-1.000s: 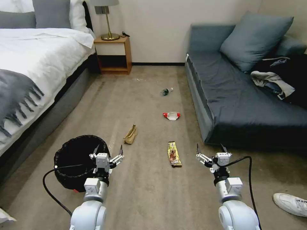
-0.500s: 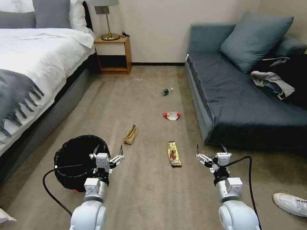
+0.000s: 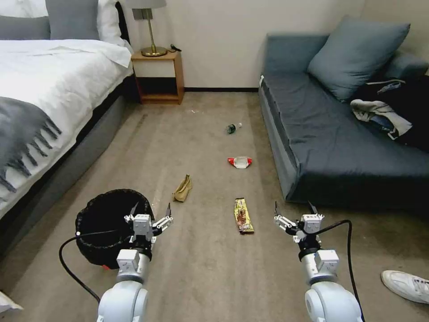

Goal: Pick up the trash bin, then pick up the garbage on the floor and place it into the trash bin.

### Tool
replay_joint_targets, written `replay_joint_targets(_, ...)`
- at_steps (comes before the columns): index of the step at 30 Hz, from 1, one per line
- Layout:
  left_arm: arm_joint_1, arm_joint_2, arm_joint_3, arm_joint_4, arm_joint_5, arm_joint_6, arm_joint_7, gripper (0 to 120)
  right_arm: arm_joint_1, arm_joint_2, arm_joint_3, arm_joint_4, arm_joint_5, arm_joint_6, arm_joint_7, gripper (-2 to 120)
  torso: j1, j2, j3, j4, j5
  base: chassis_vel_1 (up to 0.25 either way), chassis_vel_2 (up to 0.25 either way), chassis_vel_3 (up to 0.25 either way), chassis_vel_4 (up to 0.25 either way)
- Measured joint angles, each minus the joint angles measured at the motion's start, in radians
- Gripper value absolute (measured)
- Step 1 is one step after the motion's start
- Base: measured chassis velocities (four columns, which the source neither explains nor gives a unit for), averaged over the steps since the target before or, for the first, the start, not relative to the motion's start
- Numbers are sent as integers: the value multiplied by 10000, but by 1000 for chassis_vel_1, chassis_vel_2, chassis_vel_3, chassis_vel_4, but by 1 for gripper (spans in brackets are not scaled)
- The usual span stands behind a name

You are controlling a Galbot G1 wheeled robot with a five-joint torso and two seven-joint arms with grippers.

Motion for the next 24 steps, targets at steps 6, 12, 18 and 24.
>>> replay_joint_targets(6, 106, -33, -603, 517, -1493, -1147, 400, 100, -209, 93, -99, -178, -209, 786, 140, 100, 0, 0, -1, 3, -6, 0, 0, 0, 0)
replay_joint_targets(12, 245, -114, -1321, 1160, -2763, -2520, 900, 100, -738, 334, -353, -624, -707, 2560, 485, 100, 0, 0, -2, 3, -2, 0, 0, 0, 0)
replay_joint_targets(18, 362, -270, -1408, 1177, -1380, -2471, 1236, 100, -880, 290, -459, -875, -1474, 3528, 630, 100, 0, 0, -1, 4, -8, 0, 0, 0, 0)
replay_joint_targets(24, 226, -198, -1358, 872, -651, -2009, 905, 100, -939, 12, -594, -249, -1575, 2129, 521, 100, 0, 0, -1, 2, -4, 0, 0, 0, 0)
